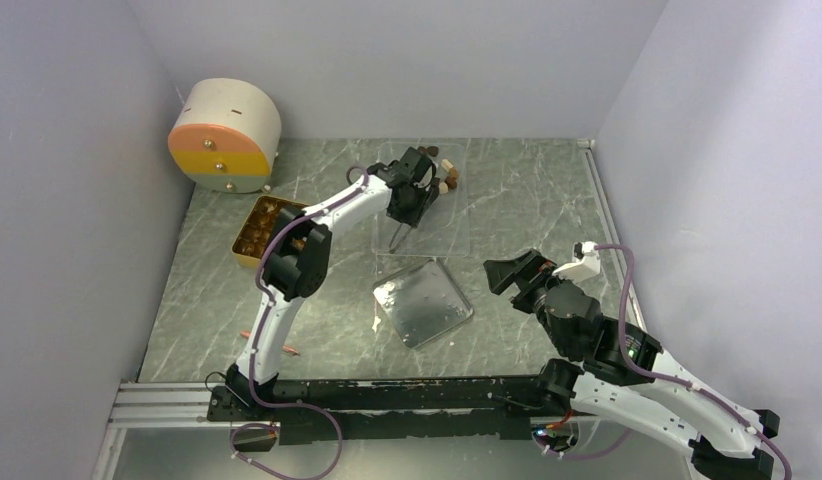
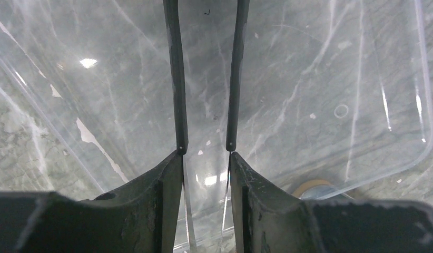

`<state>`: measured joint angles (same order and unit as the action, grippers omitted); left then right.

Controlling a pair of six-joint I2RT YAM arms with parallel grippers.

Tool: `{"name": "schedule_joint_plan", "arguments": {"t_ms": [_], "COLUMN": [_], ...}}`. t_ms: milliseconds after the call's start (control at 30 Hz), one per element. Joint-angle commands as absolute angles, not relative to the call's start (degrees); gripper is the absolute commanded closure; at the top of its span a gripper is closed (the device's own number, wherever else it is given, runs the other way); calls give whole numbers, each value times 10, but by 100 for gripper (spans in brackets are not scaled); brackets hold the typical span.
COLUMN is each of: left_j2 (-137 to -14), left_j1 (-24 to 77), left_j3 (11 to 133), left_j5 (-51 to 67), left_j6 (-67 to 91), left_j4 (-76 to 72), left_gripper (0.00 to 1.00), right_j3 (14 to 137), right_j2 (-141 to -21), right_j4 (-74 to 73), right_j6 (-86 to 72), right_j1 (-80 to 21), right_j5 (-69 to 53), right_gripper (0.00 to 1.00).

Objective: Pack the chocolate
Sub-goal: Pick up the fake chocolate from the plate, then place the fake chocolate in the packing box.

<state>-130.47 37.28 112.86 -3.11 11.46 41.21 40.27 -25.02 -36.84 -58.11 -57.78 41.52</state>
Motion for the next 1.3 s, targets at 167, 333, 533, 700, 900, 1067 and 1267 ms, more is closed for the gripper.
{"name": "schedule_joint_plan", "arguments": {"t_ms": [167, 333, 533, 700, 900, 1067, 1267], "left_j2": [-1315, -1294, -1256, -1218, -1165, -1109, -1017], "left_j1": [375, 376, 375, 375, 375, 367, 338], "left_j3": [1139, 1129, 1133, 1125, 1085, 1041, 953], "left_j5": [-54, -52, -47, -48, -76, -112, -127], "left_j6": [107, 110, 113, 120, 136, 156, 180], "left_j4": [404, 392, 400, 412, 424, 444, 459], "left_gripper": [62, 78, 91, 94, 95, 95, 94], "right_j3": [413, 413, 413, 413, 414, 415, 416], "right_j2": [-244, -243, -247, -252, -252, -252, -248], "right_j4": [-357, -361, -353, -349, -347, -349, -352], "right_j6": [-577, -579, -575, -575, -574, -573, -573], "right_j1": [-578, -578, -578, -578, -578, -578, -577], "right_j5": [423, 425, 424, 420, 417, 415, 415], "right_gripper": [3, 3, 3, 3, 3, 3, 3]}}
